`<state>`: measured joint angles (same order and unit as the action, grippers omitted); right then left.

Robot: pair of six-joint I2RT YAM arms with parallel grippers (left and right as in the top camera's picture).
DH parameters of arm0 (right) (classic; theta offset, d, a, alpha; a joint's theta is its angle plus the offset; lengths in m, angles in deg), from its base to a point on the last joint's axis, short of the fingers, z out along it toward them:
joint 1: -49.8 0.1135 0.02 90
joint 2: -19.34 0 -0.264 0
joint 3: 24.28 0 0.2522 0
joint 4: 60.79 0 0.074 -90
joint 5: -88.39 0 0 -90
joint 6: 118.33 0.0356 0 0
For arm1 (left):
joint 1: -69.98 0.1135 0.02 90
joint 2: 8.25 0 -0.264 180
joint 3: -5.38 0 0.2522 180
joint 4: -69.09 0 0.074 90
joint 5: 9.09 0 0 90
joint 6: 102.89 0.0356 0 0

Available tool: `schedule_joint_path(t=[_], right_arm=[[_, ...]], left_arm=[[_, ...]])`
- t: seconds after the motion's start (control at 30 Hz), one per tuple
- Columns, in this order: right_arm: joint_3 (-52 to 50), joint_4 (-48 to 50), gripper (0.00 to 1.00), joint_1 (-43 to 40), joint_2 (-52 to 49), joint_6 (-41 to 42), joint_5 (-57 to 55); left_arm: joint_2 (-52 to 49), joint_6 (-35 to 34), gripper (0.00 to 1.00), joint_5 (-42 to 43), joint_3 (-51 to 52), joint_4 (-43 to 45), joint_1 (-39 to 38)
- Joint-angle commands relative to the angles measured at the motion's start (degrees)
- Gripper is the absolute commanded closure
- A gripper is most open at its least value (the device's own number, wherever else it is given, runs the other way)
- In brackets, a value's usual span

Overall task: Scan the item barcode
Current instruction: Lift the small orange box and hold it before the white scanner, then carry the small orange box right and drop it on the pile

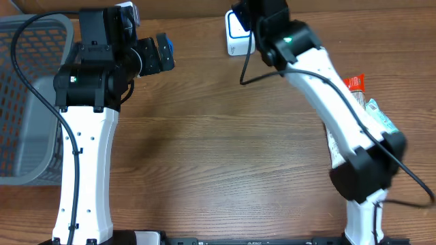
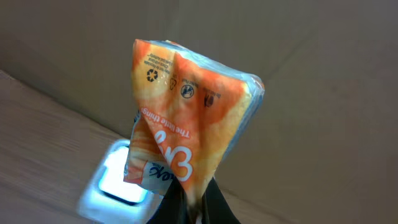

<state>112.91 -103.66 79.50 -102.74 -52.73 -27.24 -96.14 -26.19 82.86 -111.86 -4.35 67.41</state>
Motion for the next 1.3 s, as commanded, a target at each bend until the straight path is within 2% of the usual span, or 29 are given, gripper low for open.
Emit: schedule_joint_path(t=[0.0, 0.17, 0.4, 0.57, 0.83, 1.07, 1.27], right_arm=[[0.7, 2.8, 0.96, -0.1, -4.9, -16.2, -5.9], [0.7, 8.1, 0.96, -0.1, -10.9, -30.2, -5.8], [0.7, 17.1, 0.97, -0.5, -18.1, -38.8, -11.7], [0.7, 21.4, 0.96, -1.4, -20.1, -39.1, -11.0], [0.7, 21.3, 0.96, -1.7, -20.3, -39.1, -8.5], [0.7, 16.3, 0.96, -1.6, -20.3, -38.8, -6.7], [0.7, 15.8, 0.96, -1.6, -20.3, -38.7, -6.6]], left_arm=[[-0.1, 0.9, 0.00, 0.4, -0.2, 0.0, 0.3], [-0.1, 0.9, 0.00, 0.4, -0.2, 0.0, 0.3], [-0.1, 0.9, 0.00, 0.4, -0.2, 0.0, 0.3], [-0.1, 0.9, 0.00, 0.4, -0.2, 0.0, 0.3], [-0.1, 0.9, 0.00, 0.4, -0.2, 0.0, 0.3], [-0.1, 0.9, 0.00, 0.4, -0.2, 0.0, 0.3], [-0.1, 0.9, 0.00, 0.4, -0.2, 0.0, 0.3]])
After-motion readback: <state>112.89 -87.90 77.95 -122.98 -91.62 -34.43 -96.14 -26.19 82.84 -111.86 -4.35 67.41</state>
